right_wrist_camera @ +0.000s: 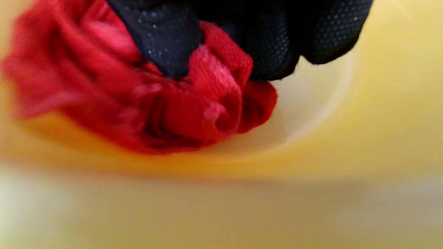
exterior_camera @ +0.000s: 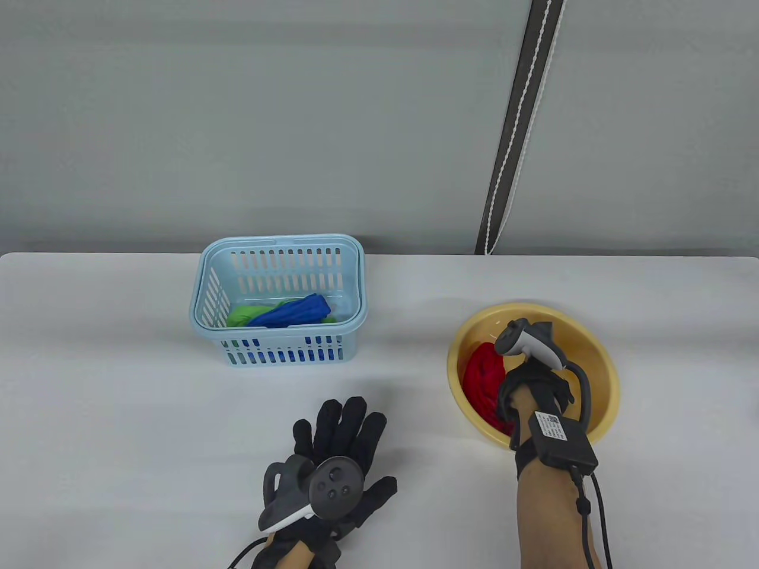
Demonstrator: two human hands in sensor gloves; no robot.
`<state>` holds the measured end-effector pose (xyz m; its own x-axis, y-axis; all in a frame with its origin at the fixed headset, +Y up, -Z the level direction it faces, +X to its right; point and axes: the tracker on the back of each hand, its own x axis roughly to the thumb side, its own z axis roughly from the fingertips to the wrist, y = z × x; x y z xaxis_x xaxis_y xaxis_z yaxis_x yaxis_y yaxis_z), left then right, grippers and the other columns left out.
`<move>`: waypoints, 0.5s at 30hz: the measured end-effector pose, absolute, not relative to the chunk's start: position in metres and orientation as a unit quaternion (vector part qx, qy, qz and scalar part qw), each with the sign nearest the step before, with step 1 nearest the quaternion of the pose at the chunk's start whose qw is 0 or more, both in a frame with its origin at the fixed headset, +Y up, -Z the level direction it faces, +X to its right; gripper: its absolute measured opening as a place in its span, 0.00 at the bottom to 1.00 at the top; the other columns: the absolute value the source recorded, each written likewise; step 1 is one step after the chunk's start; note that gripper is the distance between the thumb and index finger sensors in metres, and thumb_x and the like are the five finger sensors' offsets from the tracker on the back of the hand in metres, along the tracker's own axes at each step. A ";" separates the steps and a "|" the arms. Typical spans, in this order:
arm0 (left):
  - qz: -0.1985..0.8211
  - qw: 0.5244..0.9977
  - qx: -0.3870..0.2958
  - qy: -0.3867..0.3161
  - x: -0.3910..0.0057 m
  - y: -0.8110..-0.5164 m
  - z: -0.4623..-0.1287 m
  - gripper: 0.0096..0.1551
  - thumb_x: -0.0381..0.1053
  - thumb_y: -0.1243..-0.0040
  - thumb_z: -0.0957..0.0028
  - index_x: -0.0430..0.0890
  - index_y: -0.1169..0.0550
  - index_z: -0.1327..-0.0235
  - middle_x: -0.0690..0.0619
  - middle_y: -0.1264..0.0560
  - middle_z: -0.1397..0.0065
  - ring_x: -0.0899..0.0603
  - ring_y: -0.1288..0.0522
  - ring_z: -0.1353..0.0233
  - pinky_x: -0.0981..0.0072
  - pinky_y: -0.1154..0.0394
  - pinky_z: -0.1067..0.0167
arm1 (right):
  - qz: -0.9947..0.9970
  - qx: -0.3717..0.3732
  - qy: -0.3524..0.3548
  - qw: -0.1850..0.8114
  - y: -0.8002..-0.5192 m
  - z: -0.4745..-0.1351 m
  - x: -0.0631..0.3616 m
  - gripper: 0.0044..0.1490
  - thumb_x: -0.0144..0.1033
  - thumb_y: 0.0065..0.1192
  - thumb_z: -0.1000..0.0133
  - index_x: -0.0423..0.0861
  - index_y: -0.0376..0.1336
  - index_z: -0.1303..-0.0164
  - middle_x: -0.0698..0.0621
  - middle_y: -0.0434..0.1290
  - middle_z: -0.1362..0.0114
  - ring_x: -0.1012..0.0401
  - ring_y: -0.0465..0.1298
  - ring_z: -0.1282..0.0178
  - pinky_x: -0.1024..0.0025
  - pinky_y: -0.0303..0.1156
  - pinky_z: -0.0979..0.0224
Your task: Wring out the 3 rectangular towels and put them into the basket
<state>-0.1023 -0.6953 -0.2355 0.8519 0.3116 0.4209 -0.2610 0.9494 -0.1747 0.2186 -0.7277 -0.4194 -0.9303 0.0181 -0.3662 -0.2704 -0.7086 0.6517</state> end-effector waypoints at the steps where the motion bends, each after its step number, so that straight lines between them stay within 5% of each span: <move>1: 0.148 0.961 -0.054 -0.229 -0.102 -0.695 -0.236 0.58 0.75 0.49 0.42 0.53 0.62 0.14 0.43 0.65 0.10 0.25 0.64 0.16 0.19 0.60 0.31 | 0.911 -0.171 0.363 0.090 -0.722 -0.418 0.222 0.31 0.34 0.74 0.40 0.42 0.64 0.28 0.39 0.75 0.33 0.44 0.79 0.41 0.40 0.72 0.36; 6: 0.154 0.959 -0.053 -0.231 -0.102 -0.696 -0.235 0.57 0.75 0.49 0.42 0.53 0.60 0.14 0.43 0.64 0.10 0.25 0.63 0.16 0.19 0.60 0.31 | 0.918 -0.167 0.319 0.165 -0.696 -0.409 0.234 0.31 0.37 0.71 0.38 0.41 0.61 0.28 0.33 0.66 0.19 0.35 0.74 0.27 0.35 0.70 0.32; 10: 0.161 0.958 -0.056 -0.232 -0.101 -0.697 -0.235 0.57 0.75 0.49 0.42 0.53 0.60 0.13 0.43 0.63 0.10 0.25 0.62 0.16 0.19 0.59 0.31 | 0.921 -0.158 0.259 0.245 -0.669 -0.397 0.243 0.32 0.32 0.72 0.39 0.41 0.59 0.28 0.36 0.76 0.30 0.41 0.81 0.36 0.39 0.74 0.36; 15: 0.179 0.954 -0.051 -0.236 -0.099 -0.699 -0.235 0.57 0.74 0.48 0.42 0.52 0.60 0.14 0.43 0.62 0.10 0.25 0.61 0.15 0.19 0.58 0.31 | 0.923 -0.095 0.162 0.335 -0.634 -0.372 0.246 0.36 0.30 0.62 0.35 0.41 0.51 0.20 0.35 0.70 0.30 0.45 0.79 0.42 0.43 0.75 0.39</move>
